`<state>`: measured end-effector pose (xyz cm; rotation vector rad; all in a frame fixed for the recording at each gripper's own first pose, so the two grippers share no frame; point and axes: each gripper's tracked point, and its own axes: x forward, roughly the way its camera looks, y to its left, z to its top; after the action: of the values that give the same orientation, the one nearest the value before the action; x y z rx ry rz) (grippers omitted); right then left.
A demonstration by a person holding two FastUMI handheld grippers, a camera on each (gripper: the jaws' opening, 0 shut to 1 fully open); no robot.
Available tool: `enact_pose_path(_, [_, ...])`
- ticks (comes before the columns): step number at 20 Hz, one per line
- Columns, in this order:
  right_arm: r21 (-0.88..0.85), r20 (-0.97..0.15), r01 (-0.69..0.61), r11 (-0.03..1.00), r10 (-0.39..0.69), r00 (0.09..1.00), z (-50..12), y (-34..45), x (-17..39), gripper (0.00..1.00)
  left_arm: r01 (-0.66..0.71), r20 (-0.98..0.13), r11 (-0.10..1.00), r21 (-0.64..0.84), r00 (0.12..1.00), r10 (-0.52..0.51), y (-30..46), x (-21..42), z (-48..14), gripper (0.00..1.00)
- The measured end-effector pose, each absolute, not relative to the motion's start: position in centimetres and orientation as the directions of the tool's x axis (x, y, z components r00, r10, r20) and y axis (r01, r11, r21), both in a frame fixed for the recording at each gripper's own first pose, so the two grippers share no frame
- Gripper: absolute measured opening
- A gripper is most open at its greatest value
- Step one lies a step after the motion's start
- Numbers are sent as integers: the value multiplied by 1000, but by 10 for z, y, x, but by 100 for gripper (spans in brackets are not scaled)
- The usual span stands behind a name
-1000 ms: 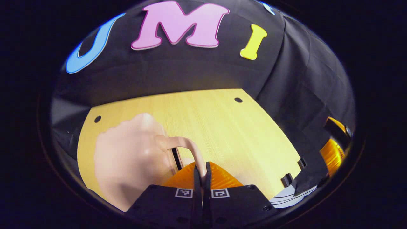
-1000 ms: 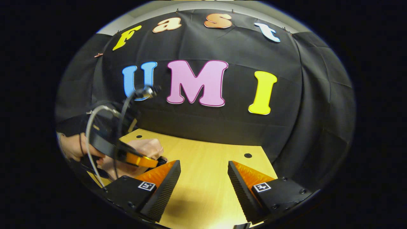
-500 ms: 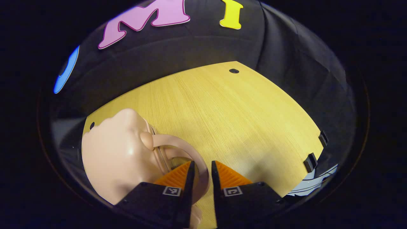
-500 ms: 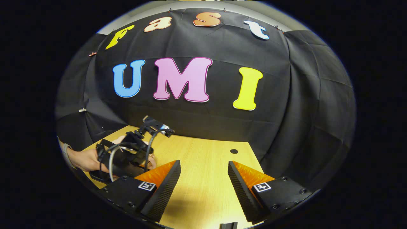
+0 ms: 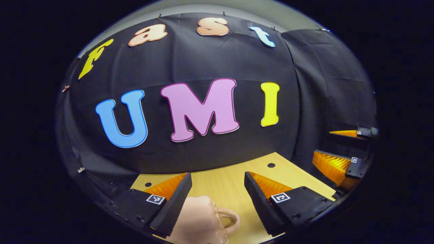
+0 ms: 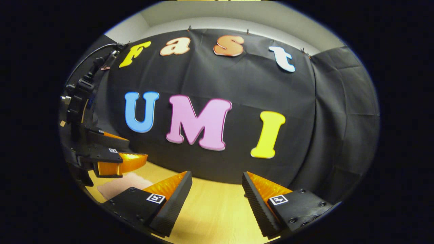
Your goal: First open the suitcase, pack the skin care products into it, and then close the suitcase.
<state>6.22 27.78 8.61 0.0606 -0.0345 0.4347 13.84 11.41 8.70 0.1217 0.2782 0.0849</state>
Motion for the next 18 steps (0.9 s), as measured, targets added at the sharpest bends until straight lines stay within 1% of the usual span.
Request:
enact_pose_path(3, [93,126,-441,893,429,895,123,291,64,95,-125,-168,988,96,976,140,123,124,140,97])
enact_pose_path(5, [111,130,-469,876,455,881,126,300,60,94,-137,-126,988,72,981,145,127,120,142,97])
enact_pose_path(7, [101,124,-483,870,471,873,124,303,59,95,-157,-133,985,66,977,165,133,116,138,97])
enact_pose_path(11, [98,99,-482,871,473,875,118,303,60,94,-171,-195,985,24,966,172,139,118,120,97])
enact_pose_path(14, [102,95,-465,880,456,885,115,298,63,94,-175,-206,985,0,963,171,143,120,116,97])
enact_pose_path(18, [96,93,-451,888,443,892,114,291,59,94,-166,-208,986,7,964,164,144,117,118,97])
